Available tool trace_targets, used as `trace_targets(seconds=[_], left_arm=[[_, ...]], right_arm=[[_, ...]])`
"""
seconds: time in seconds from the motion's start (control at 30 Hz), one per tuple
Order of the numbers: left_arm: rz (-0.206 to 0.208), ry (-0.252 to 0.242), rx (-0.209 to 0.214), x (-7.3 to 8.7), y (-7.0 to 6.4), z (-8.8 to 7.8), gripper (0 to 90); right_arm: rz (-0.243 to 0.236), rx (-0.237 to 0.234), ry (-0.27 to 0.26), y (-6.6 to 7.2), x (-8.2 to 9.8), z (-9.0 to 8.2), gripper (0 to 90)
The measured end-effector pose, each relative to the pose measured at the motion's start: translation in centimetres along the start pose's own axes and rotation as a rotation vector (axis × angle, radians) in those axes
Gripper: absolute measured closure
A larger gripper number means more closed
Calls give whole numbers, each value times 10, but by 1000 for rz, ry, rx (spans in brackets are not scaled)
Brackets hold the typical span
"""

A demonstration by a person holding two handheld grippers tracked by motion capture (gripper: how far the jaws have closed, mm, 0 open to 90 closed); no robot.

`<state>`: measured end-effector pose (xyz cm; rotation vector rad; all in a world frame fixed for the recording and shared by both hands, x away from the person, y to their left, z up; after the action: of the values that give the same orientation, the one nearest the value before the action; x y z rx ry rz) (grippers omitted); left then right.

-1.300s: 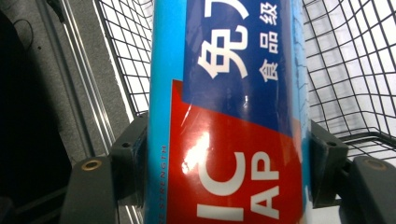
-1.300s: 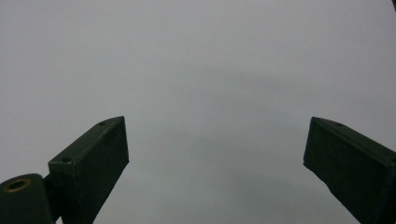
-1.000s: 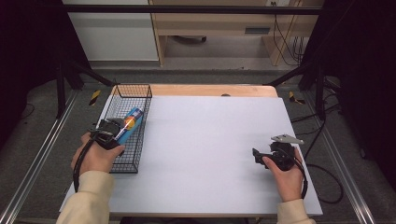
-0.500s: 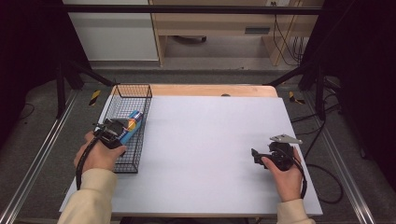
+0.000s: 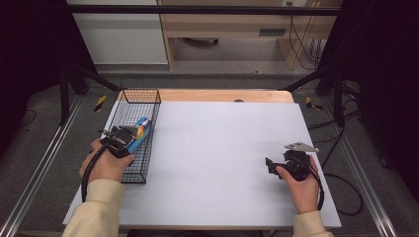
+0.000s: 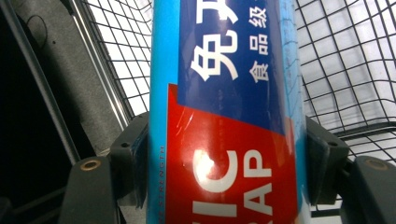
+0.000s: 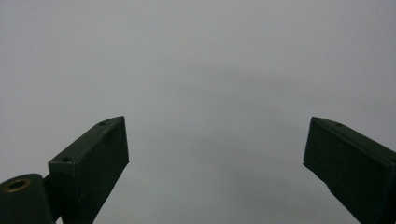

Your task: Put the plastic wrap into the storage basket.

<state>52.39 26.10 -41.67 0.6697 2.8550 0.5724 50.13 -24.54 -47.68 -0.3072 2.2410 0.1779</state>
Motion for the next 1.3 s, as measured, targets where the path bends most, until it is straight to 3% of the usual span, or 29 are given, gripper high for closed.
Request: trace_targets(seconds=[0.27, 0.33, 0.4, 0.47, 0.5, 0.53, 0.57, 0.6, 0.63, 0.73, 0.77, 0.8, 0.83, 0.93, 0.97, 1.03, 1.07, 1.17, 1.23, 1.3], left_arm=[[1, -55, -26, 3, 1, -3, 286], [1, -118, -49, 4, 1, -11, 244], [-2, -141, -63, 5, 2, -16, 217], [-16, -227, -69, 7, 1, -30, 161], [-16, -227, -69, 7, 1, -30, 144], [-20, -277, -72, 9, -1, -40, 125], [-20, -277, -72, 9, -1, -40, 118], [-20, -332, -57, 10, -3, -50, 115], [-20, -332, -57, 10, -3, -50, 104], [-7, -437, -23, 9, -13, -67, 93], [-7, -437, -23, 9, -13, -67, 88], [6, -493, -1, 8, -20, -74, 79], [6, -493, -1, 8, -20, -74, 72], [34, -589, 44, 1, -32, -84, 67], [34, -589, 44, 1, -32, -84, 66], [51, -628, 76, -4, -37, -88, 64], [82, -662, 106, -8, -44, -93, 59], [103, -687, 135, -12, -51, -94, 58], [130, -735, 224, -18, -65, -96, 58], [168, -751, 260, -21, -75, -97, 58]], right_arm=[[-1, -1, 4, 0, 0, 0, 69], [0, 1, 2, -1, 0, 0, 69], [-6, 0, 0, -1, 0, 0, 69], [-5, 2, 0, -2, 0, 0, 67], [-5, 2, 0, -2, 0, 0, 67], [-1, 4, 1, -1, 0, 0, 67], [-3, 5, -4, -1, 0, -1, 65], [-2, 4, -10, -1, 0, -2, 65], [-2, 4, -10, -1, 0, -2, 65], [-12, 9, -40, -2, -3, -6, 55], [-12, 9, -40, -2, -3, -6, 55], [-12, 12, -55, -3, -4, -8, 50], [-12, 12, -55, -3, -4, -8, 50], [-6, 9, -83, -3, -6, -13, 45], [-6, 9, -83, -3, -6, -13, 45], [-10, 15, -90, -2, -5, -16, 45], [-31, 12, -101, 0, -5, -19, 43], [-45, 20, -113, 2, -3, -23, 43], [-48, 27, -112, 3, 0, -27, 46], [-47, 26, -110, 6, 3, -30, 46]])
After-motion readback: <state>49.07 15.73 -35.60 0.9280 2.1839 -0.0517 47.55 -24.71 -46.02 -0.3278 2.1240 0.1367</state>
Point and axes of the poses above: each handheld gripper's, and its own axes: z roughly forward along the jaws, x roughly out of its underside, y roughly to its left, the point moved 4 cm from there along z, roughly forward along the jaws
